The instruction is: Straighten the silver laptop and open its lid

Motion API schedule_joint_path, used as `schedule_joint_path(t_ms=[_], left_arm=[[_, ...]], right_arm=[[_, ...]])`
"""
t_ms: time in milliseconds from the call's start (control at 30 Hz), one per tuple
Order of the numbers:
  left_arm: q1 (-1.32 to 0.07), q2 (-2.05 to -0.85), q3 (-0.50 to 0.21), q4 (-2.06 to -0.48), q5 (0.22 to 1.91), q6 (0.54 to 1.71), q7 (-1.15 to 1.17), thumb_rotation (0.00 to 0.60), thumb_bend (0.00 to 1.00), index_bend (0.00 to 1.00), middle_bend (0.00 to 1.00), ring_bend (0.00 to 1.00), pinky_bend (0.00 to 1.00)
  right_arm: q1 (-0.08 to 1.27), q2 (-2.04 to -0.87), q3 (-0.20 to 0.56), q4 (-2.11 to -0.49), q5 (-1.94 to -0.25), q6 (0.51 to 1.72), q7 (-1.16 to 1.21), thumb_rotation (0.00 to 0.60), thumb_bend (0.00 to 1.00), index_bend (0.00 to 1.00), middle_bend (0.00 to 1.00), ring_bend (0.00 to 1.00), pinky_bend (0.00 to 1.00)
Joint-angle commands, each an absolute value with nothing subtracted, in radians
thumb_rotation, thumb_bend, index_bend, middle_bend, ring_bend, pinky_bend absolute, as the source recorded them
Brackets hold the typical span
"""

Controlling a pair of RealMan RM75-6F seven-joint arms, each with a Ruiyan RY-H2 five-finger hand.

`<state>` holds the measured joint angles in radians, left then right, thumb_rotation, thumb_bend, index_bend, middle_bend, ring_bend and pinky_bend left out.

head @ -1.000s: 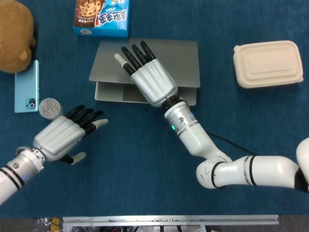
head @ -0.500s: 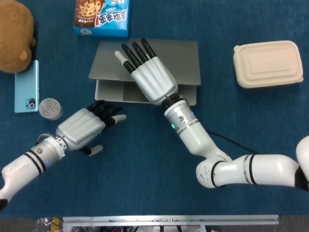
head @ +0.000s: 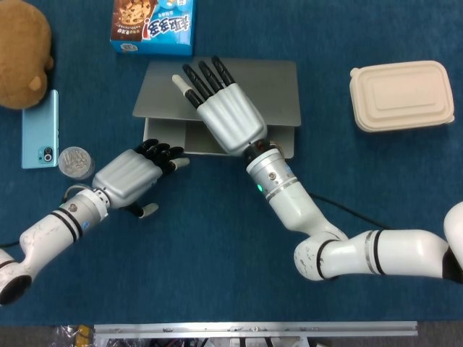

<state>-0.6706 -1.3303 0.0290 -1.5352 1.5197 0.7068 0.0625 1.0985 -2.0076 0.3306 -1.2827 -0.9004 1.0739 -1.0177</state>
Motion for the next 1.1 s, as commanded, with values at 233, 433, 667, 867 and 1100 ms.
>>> schedule_joint_path(t_ms=[233,433,667,867,1100], left_arm=[[-0.686,-1.357,0.034,-1.504,1.46,0.68,0.069,0.54,0.31,0.0,0.0,0.0,0.0],[-0.689,-1.353,0.046,-1.513,1.453,0.684,0.078,0.542,0.31,0.0,0.0,0.0,0.0],[-0.693,-1.353,0.053,-1.521,1.444,0.69,0.086,0.541,0.31,0.0,0.0,0.0,0.0],[-0.697,-1.355,0.058,-1.522,1.436,0.691,0.09,0.54,0.31,0.0,0.0,0.0,0.0],[-0.699,-1.36,0.064,-1.516,1.429,0.694,0.093,0.542,0.31,0.0,0.0,0.0,0.0]], right_arm=[[1.102,-2.002,0.326,-1.285,-0.893,1.077,-1.019,0.6,0.39,0.0,0.02,0.0,0.03],[1.104,-1.996,0.327,-1.278,-0.889,1.076,-1.013,0.6,0.39,0.0,0.02,0.0,0.03],[1.109,-1.972,0.346,-1.279,-0.884,1.086,-1.009,0.6,0.39,0.0,0.02,0.0,0.03],[1.113,-1.946,0.36,-1.28,-0.874,1.089,-1.007,0.6,0.39,0.0,0.02,0.0,0.03],[1.117,-1.924,0.372,-1.268,-0.86,1.09,-1.0,0.6,0.39,0.0,0.02,0.0,0.03]])
